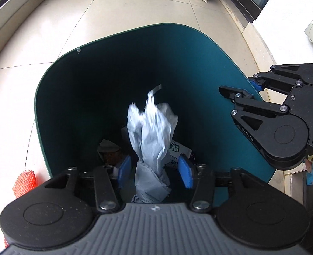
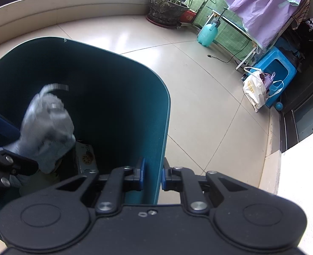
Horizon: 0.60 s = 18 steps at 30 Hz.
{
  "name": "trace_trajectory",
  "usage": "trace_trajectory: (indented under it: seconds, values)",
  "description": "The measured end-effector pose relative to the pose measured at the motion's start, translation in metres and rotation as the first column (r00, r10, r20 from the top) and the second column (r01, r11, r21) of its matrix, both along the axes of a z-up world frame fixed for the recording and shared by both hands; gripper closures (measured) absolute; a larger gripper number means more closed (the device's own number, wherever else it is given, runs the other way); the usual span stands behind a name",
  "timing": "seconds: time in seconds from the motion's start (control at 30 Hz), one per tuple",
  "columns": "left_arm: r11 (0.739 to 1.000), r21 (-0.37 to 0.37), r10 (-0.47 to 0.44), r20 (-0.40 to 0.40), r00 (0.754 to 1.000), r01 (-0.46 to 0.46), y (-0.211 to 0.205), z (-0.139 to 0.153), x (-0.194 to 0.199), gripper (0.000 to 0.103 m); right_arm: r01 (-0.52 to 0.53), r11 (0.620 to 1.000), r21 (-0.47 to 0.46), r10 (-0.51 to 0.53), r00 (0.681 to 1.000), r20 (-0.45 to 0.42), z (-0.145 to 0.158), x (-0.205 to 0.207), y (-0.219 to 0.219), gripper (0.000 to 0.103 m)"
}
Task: Collect trash
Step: 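Raise the open left gripper out of the teal bin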
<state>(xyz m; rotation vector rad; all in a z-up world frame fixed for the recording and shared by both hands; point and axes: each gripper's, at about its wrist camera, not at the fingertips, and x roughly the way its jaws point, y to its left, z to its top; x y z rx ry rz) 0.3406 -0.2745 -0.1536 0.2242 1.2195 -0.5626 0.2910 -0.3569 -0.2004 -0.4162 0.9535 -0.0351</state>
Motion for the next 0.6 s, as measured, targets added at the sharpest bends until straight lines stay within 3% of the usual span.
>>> trace_trajectory:
  seconds: [0.4, 0.6]
  values:
    - [0.994, -0.107, 0.041, 0.072, 0.997, -0.033, 0.029, 0.034, -0.013, 0.03, -0.008, 1.0, 0.003, 0.008, 1.0, -0.003, 0.001, 0.001, 0.003, 0.09]
    - [0.98, -0.155, 0.149, 0.15, 0.977, -0.126, 0.067, 0.052, -0.015, 0.024, -0.009, 1.0, 0.005, 0.009, 1.0, -0.003, 0.002, 0.001, 0.0, 0.09]
